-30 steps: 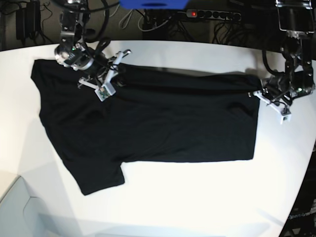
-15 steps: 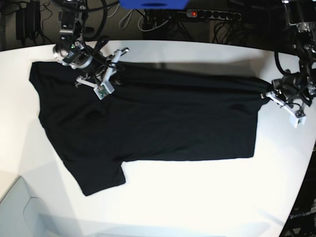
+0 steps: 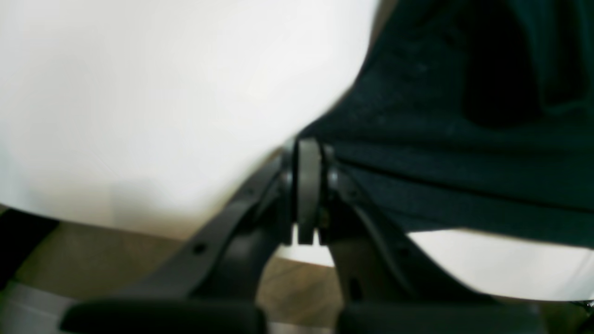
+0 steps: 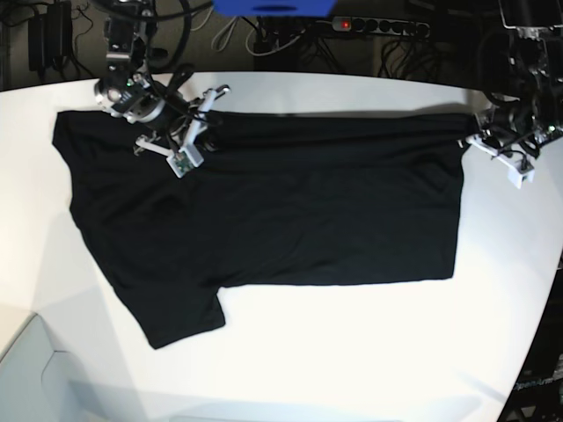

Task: Layout the t-shirt on the table in an organized manner, then fold the t-shirt properly
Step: 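Pull the held edge outward with both grippers to straighten the shirt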

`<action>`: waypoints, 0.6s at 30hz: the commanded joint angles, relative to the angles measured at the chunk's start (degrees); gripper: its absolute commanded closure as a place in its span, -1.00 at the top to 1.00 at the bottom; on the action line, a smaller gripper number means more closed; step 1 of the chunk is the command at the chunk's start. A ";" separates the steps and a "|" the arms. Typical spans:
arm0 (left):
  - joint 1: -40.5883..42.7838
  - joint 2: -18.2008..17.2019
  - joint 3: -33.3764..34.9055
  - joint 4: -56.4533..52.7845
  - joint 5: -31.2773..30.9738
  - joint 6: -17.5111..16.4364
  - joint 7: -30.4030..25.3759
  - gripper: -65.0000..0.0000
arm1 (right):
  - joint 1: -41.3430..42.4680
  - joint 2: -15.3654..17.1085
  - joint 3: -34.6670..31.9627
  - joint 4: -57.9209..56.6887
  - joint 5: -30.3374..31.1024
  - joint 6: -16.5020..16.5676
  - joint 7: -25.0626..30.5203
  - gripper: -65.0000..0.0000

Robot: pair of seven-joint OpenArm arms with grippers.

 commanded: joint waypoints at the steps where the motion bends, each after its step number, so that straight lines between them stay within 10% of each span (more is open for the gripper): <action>1: -0.36 -1.58 -0.57 0.89 0.86 0.77 -0.64 -0.98 | -0.86 0.55 0.57 -0.33 -4.82 -1.95 -5.66 -1.00; 9: -0.10 -1.58 -1.10 3.09 0.78 0.68 -0.55 -0.94 | -0.86 0.46 0.66 -0.25 -4.82 -1.95 -5.75 -1.00; 18: 3.06 -1.67 -1.19 15.13 0.86 0.68 -0.55 0.00 | -0.60 0.37 3.12 -0.07 -4.82 -1.95 -5.75 -1.00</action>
